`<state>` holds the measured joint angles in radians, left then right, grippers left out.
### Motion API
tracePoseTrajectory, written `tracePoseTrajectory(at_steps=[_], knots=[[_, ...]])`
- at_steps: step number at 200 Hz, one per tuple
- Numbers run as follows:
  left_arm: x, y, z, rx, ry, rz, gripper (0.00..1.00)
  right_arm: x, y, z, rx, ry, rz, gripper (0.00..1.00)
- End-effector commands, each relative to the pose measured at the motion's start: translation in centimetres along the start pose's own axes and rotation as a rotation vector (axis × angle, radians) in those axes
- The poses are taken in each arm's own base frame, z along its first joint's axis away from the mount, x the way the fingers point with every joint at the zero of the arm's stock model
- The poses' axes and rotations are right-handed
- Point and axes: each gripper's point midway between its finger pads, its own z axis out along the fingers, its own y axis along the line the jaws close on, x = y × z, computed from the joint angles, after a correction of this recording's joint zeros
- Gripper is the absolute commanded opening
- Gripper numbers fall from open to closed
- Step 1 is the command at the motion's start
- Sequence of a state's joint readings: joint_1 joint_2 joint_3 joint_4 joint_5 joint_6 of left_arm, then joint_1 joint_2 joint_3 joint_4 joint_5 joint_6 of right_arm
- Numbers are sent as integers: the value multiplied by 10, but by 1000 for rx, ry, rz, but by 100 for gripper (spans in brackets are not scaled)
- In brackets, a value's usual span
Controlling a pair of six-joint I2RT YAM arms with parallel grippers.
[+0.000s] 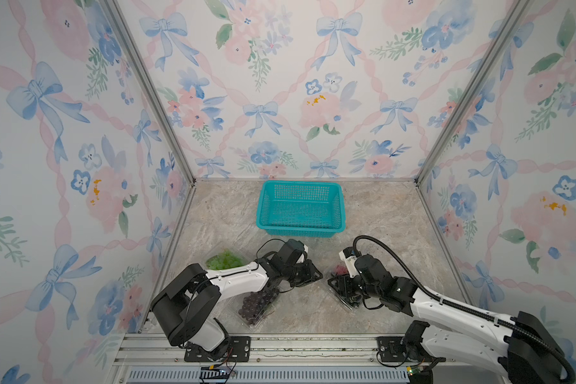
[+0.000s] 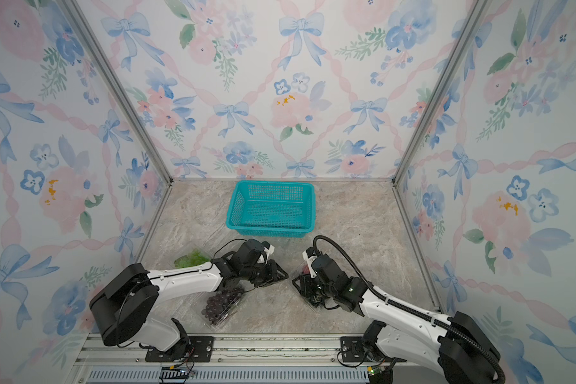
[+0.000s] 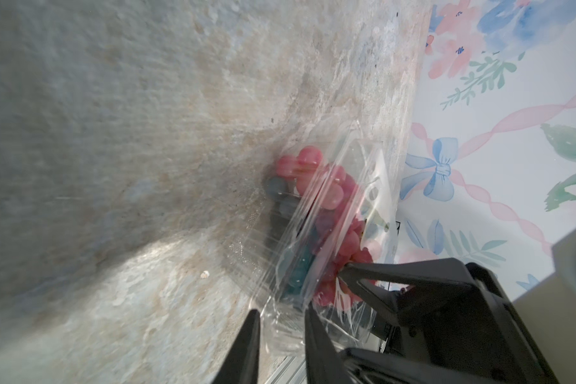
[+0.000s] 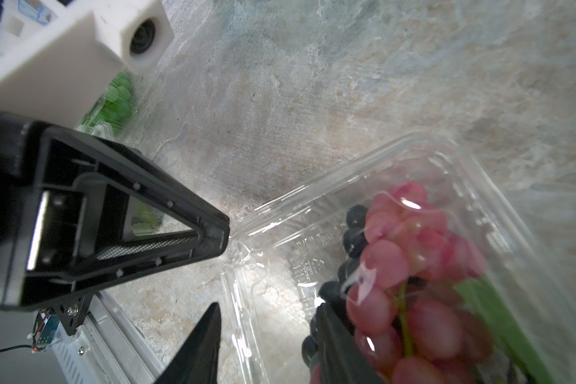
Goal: Pack grapes into containers
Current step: Close the packing box at the center of the board.
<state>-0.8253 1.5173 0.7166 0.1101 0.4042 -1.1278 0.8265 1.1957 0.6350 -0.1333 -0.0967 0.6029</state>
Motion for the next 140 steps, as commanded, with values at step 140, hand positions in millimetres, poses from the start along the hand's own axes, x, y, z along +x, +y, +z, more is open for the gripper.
tracePoseTrajectory(at_steps=[140], knots=[[3,5,-3,-2,-2,13,26,47,-34,6,115,151,33,47]])
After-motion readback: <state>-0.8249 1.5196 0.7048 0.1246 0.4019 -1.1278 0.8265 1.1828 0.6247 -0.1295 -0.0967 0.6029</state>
